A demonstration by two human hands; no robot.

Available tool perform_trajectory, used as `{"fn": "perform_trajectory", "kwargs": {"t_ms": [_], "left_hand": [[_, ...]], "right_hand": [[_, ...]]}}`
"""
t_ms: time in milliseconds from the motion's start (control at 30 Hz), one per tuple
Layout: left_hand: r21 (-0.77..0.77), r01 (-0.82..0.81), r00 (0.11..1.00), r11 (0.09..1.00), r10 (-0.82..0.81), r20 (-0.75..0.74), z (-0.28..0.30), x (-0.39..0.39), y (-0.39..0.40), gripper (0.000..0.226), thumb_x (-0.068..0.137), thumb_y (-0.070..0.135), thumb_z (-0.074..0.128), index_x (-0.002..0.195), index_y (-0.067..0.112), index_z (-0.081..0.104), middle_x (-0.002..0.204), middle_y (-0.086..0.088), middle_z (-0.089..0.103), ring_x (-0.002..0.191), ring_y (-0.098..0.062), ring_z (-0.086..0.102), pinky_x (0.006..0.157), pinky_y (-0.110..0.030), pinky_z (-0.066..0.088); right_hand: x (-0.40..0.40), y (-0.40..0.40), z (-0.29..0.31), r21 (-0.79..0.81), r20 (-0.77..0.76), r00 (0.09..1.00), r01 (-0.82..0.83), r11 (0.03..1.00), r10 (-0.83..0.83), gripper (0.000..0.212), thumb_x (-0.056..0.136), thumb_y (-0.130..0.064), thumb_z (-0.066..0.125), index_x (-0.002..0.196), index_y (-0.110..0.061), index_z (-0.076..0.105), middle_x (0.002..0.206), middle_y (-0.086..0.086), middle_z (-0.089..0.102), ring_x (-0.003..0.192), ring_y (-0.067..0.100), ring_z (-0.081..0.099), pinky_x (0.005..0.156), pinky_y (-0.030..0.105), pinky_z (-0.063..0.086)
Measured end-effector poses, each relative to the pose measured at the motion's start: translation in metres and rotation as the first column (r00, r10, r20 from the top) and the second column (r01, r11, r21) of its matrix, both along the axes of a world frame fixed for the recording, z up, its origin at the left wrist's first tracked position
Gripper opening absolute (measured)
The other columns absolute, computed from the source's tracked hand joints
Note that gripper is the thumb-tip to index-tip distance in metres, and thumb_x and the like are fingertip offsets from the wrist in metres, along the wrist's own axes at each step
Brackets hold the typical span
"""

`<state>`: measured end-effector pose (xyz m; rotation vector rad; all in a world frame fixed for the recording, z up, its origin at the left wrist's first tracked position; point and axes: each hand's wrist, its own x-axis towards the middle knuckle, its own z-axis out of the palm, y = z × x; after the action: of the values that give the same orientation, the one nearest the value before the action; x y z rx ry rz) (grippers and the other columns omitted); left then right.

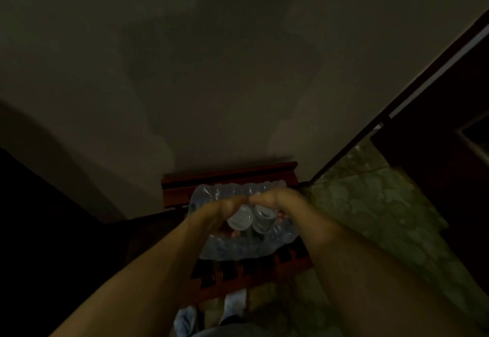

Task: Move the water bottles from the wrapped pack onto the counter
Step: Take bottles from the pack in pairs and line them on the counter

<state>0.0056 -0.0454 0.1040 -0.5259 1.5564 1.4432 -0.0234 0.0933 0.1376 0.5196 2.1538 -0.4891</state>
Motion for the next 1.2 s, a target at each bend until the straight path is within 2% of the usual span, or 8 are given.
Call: {"fn": "perform_trajectory", "kwargs": {"t_ms": [133,267,367,467,633,833,1033,1200], "left_hand": [[0.067,-0.133,0.991,0.989,0.135,-0.024,0.019,0.011,-0.014,0.037,0.093,0.047,0.051,0.093,0.010,0.058,0.080,-0.010,0.059,0.069,-0.024,0.059,0.083,-0.042,0.056],[0.294,-0.267,0.961,0.918,0.277,0.007,0.049,0.023,-0.027,0.044,0.097,0.048,0.043,0.098,0.006,0.058,0.064,-0.011,0.058,0.047,-0.019,0.052,0.046,-0.025,0.044],[0.327,-0.386,0.898,0.862,0.432,-0.078,0.076,0.032,-0.032,0.038,0.094,0.043,0.054,0.107,0.007,0.058,0.078,-0.011,0.063,0.059,-0.019,0.060,0.048,-0.026,0.048],[0.262,-0.448,0.785,0.855,0.516,-0.343,0.096,0.047,-0.037,0.049,0.091,0.035,0.062,0.129,0.007,0.048,0.117,-0.020,0.061,0.090,-0.031,0.068,0.065,-0.036,0.058],[0.327,-0.416,0.624,0.848,0.528,-0.576,0.144,0.091,-0.046,0.045,0.090,0.023,0.065,0.129,0.009,0.048,0.115,-0.012,0.065,0.095,-0.024,0.069,0.077,-0.038,0.060],[0.385,-0.374,0.452,0.844,0.528,-0.719,0.214,0.144,-0.070,0.048,0.085,0.021,0.066,0.129,0.016,0.049,0.120,-0.014,0.066,0.103,-0.028,0.067,0.096,-0.049,0.052],[0.382,-0.370,0.266,0.847,0.490,-0.830,0.260,0.174,-0.107,0.069,0.069,0.028,0.075,0.131,0.026,0.044,0.118,-0.002,0.067,0.104,-0.018,0.069,0.087,-0.039,0.056],[0.376,-0.437,0.094,0.817,0.458,-0.884,0.271,0.194,-0.153,0.075,0.070,0.011,0.074,0.130,0.028,0.032,0.105,0.000,0.068,0.091,-0.009,0.073,0.071,-0.023,0.058]], "right_hand": [[0.007,0.002,0.021,-0.074,-0.102,0.987,0.118,0.990,-0.126,0.061,0.064,-0.062,0.065,0.096,-0.010,0.065,0.095,0.009,0.066,0.070,0.022,0.064,0.054,0.024,0.053],[0.012,0.002,0.054,-0.287,-0.189,0.916,0.292,0.912,-0.353,0.032,0.074,-0.047,0.062,0.076,-0.015,0.063,0.066,0.006,0.061,0.043,0.016,0.053,0.034,0.015,0.039],[0.021,-0.003,0.079,-0.452,-0.200,0.874,0.319,0.833,-0.443,0.040,0.078,-0.055,0.056,0.084,-0.016,0.064,0.066,0.003,0.062,0.040,0.011,0.053,0.034,0.013,0.036],[0.037,-0.003,0.099,-0.634,-0.210,0.824,0.295,0.715,-0.526,0.046,0.068,-0.052,0.062,0.095,-0.015,0.065,0.063,0.003,0.068,0.041,0.010,0.058,0.038,0.016,0.039],[0.077,-0.008,0.127,-0.875,-0.175,0.817,0.127,0.468,-0.550,0.060,0.061,-0.044,0.074,0.112,-0.017,0.059,0.087,0.009,0.068,0.050,0.013,0.059,0.048,0.023,0.047],[0.113,-0.029,0.187,-0.965,-0.219,0.872,-0.126,0.232,-0.437,0.030,0.082,-0.017,0.070,0.106,-0.019,0.053,0.088,0.010,0.069,0.058,0.016,0.065,0.060,0.031,0.055],[0.140,-0.078,0.241,-0.878,-0.469,0.814,-0.388,0.280,-0.343,0.087,0.080,0.000,0.071,0.149,-0.010,0.017,0.120,0.016,0.064,0.104,0.025,0.067,0.073,0.031,0.058],[0.160,-0.131,0.260,-0.735,-0.657,0.726,-0.555,0.388,-0.205,0.059,0.070,-0.006,0.082,0.121,-0.014,0.054,0.110,0.012,0.069,0.099,0.022,0.069,0.077,0.031,0.059]]}}
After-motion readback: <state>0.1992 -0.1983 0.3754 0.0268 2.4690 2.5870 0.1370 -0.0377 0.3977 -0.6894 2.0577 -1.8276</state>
